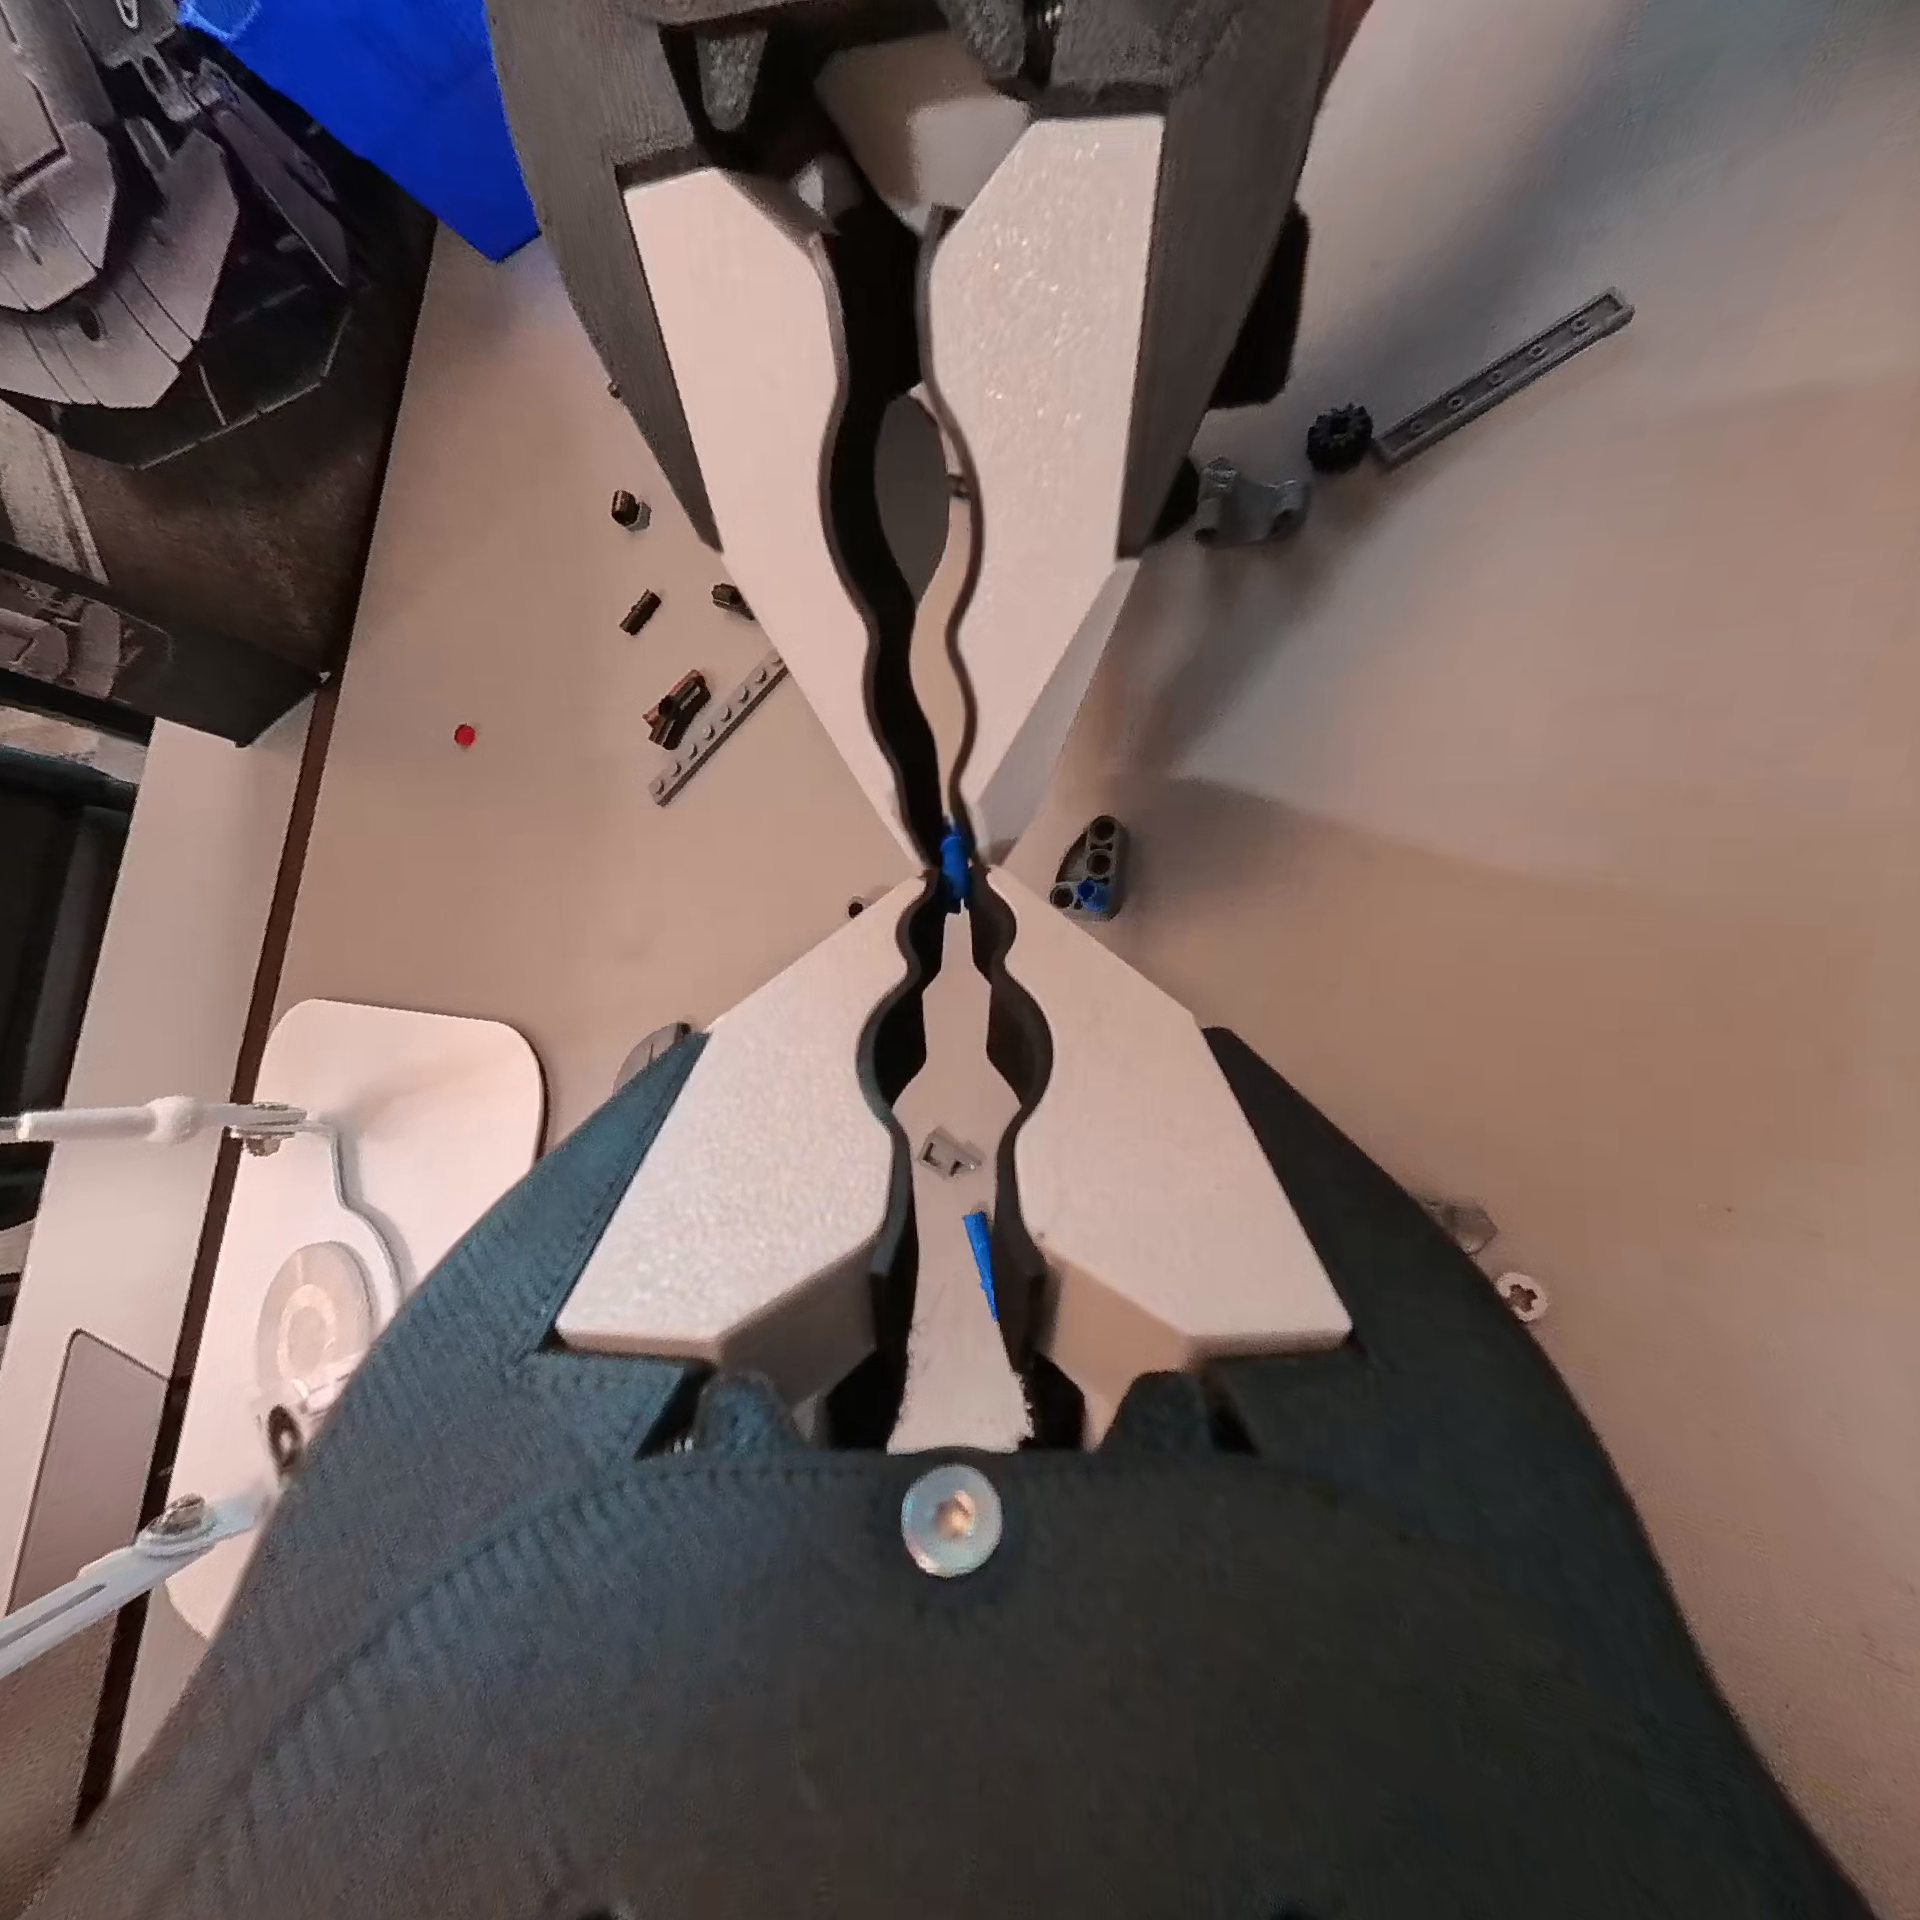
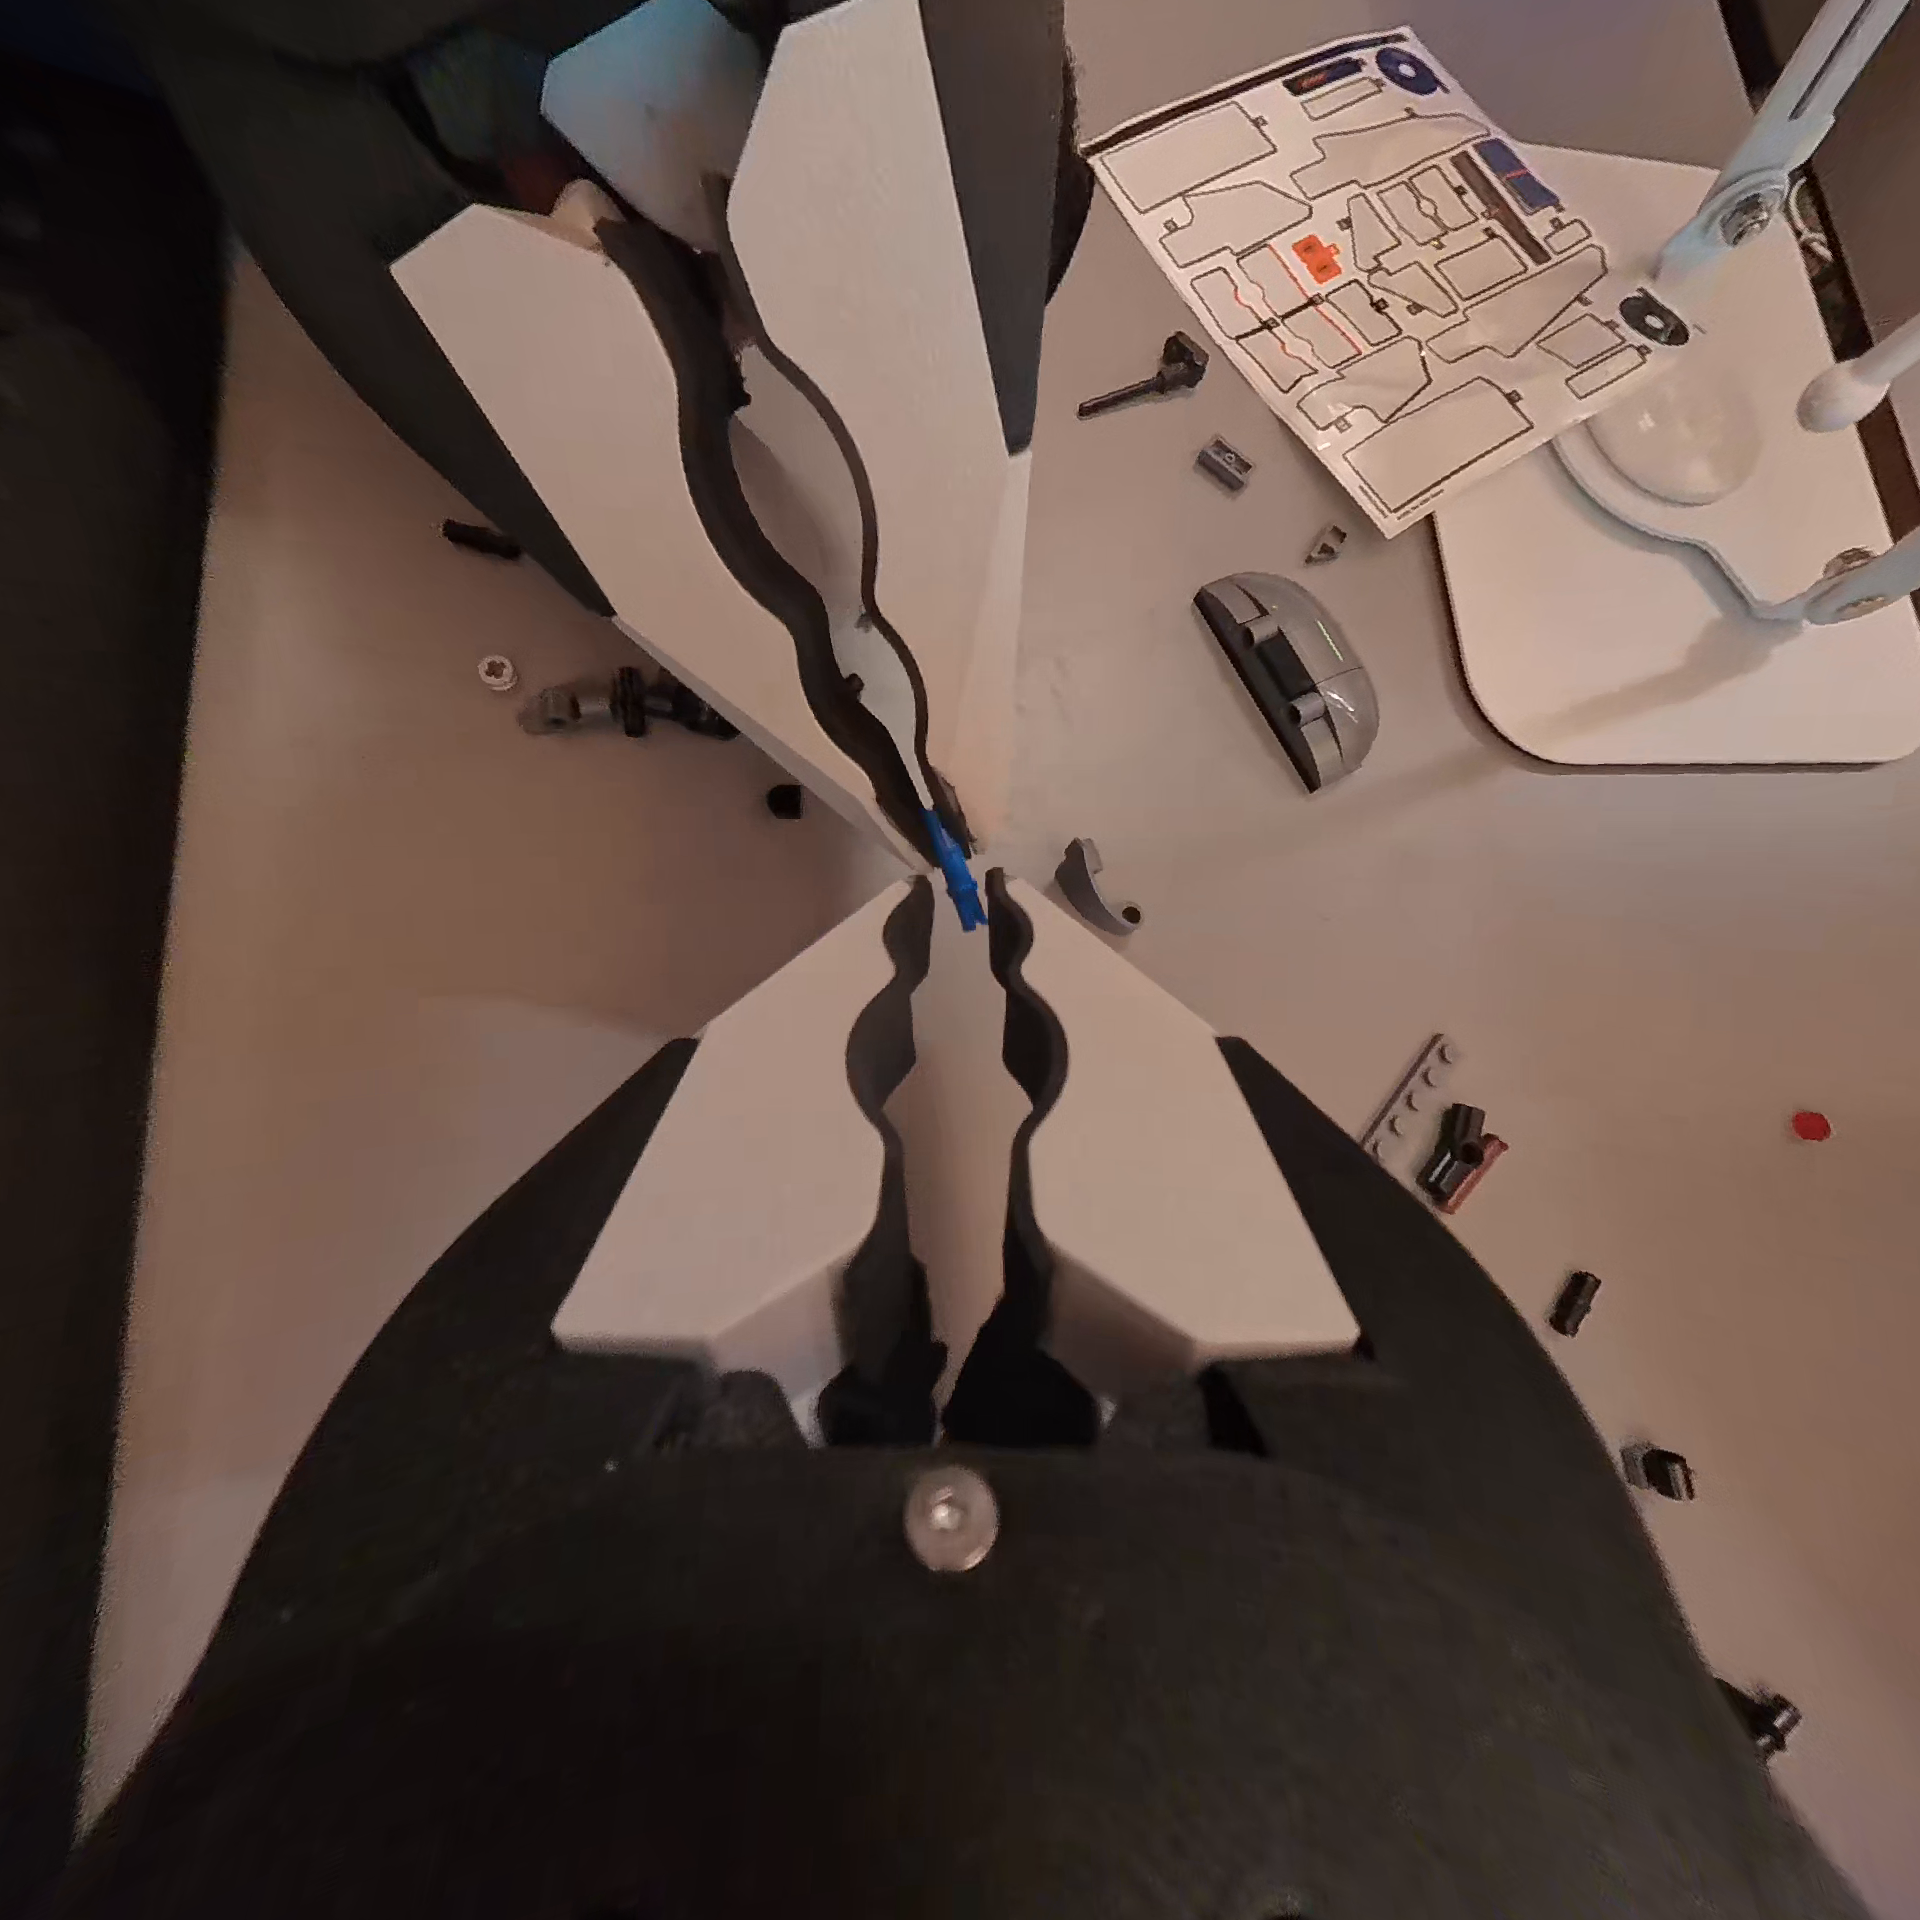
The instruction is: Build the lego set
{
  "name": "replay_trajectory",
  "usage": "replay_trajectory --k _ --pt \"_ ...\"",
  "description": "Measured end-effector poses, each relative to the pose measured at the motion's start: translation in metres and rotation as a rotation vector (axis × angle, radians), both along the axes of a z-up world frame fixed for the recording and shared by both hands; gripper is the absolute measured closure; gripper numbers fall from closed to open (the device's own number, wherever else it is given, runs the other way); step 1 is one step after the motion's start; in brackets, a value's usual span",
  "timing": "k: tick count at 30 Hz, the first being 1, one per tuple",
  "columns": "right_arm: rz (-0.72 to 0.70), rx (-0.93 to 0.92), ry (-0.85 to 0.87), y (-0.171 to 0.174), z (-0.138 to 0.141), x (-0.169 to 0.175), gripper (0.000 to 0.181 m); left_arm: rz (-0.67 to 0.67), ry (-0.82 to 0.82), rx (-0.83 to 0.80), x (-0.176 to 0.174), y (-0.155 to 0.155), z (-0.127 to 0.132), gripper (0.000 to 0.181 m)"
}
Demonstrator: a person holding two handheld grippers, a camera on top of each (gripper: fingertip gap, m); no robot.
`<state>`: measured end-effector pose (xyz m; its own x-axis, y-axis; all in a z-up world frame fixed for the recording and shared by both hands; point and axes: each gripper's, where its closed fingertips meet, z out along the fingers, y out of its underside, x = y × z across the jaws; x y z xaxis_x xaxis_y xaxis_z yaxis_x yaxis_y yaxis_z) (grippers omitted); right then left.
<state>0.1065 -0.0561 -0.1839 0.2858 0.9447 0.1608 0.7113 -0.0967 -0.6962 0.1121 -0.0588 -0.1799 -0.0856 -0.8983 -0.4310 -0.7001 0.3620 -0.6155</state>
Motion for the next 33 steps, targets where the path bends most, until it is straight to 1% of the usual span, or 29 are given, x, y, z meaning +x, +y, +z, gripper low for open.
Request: replay_trajectory --k 1,3,5,7,10,13,18,20,23,25,30,33 --pt "-0.001 0.012 -0.012 0.0 -0.001 0.0 0.176 0.002 0.008 0.012 0.0 0.001 -0.001 0.179" --pt "-0.005 0.013 -0.026 0.0 -0.002 0.0 0.177 0.004 0.005 0.027 0.0 0.002 -0.002 0.179" --pt "-0.019 -0.025 0.011 0.001 -0.002 0.001 0.177 0.009 -0.022 0.022 0.001 0.004 0.0 0.178" --pt "-0.027 -0.082 0.083 0.001 0.003 0.001 0.178 0.024 -0.062 -0.007 0.002 0.006 0.005 0.177" --pt "-0.058 -0.199 0.225 0.002 0.014 0.0 0.178 0.049 -0.115 0.003 0.0 0.012 0.014 0.176" --pt "-0.088 -0.296 0.354 0.006 0.024 0.002 0.178 0.056 -0.146 0.061 0.002 0.014 0.022 0.17" --pt "-0.096 -0.417 0.502 0.006 0.038 0.001 0.178 0.078 -0.186 0.164 0.01 0.016 0.032 0.15" --pt "-0.094 -0.453 0.545 0.006 0.042 0.001 0.178 0.093 -0.193 0.193 0.012 0.018 0.034 0.149" --pt "-0.082 -0.48 0.58 0.004 0.046 -0.001 0.178 0.092 -0.181 0.233 0.014 0.018 0.034 0.154" --pt "-0.081 -0.484 0.575 0.003 0.045 -0.002 0.178 0.101 -0.179 0.256 0.015 0.019 0.035 0.159" --pt "-0.08 -0.487 0.578 0.003 0.046 -0.002 0.178 0.099 -0.177 0.281 0.017 0.018 0.035 0.159" --pt "-0.071 -0.491 0.555 0.0 0.043 -0.003 0.178 0.072 -0.149 0.317 0.02 0.014 0.032 0.159"
